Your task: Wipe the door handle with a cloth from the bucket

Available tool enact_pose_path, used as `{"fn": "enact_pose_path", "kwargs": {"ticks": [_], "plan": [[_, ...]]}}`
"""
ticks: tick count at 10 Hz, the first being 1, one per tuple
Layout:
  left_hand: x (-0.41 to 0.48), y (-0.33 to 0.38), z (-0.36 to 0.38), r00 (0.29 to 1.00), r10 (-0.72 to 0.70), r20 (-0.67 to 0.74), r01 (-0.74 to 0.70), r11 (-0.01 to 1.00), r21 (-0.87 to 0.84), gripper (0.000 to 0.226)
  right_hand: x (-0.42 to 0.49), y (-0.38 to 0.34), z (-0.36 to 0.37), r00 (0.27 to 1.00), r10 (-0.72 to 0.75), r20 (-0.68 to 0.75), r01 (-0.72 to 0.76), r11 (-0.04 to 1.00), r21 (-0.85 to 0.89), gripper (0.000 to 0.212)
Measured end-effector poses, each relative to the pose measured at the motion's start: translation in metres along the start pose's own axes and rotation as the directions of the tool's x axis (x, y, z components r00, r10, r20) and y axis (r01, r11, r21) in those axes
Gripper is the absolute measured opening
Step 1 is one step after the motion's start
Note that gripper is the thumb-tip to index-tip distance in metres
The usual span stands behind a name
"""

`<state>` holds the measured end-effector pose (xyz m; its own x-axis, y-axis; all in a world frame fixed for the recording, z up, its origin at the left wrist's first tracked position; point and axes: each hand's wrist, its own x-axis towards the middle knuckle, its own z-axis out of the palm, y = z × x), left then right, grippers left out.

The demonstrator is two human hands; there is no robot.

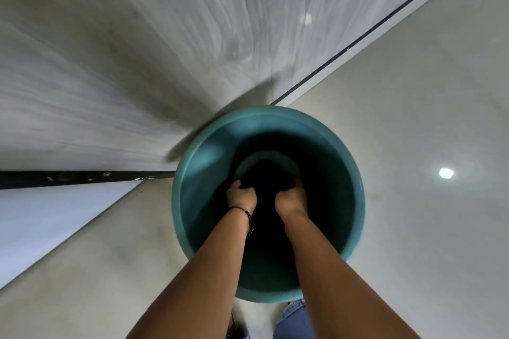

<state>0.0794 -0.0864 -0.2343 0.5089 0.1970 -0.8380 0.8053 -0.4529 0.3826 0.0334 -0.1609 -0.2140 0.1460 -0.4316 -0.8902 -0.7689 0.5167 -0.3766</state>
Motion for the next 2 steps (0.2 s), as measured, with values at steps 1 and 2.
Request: {"fn": "enact_pose_path", "kwargs": {"ticks": [1,2], "plan": [[-0.007,0.003,-0.003,1.000,0.004,-0.008,-0.004,1.000,-0.005,0.038,-0.003,-0.001,0.000,0.999,0.030,0.019,-0.029,0.998,-0.064,0.044],[-0.043,0.011,-0.020,0.998,0.056,0.020,-0.056,0.998,0.000,0.036,-0.033,-0.005,-0.015,0.999,-0.042,0.031,0.046,0.989,-0.140,0.045]]}}
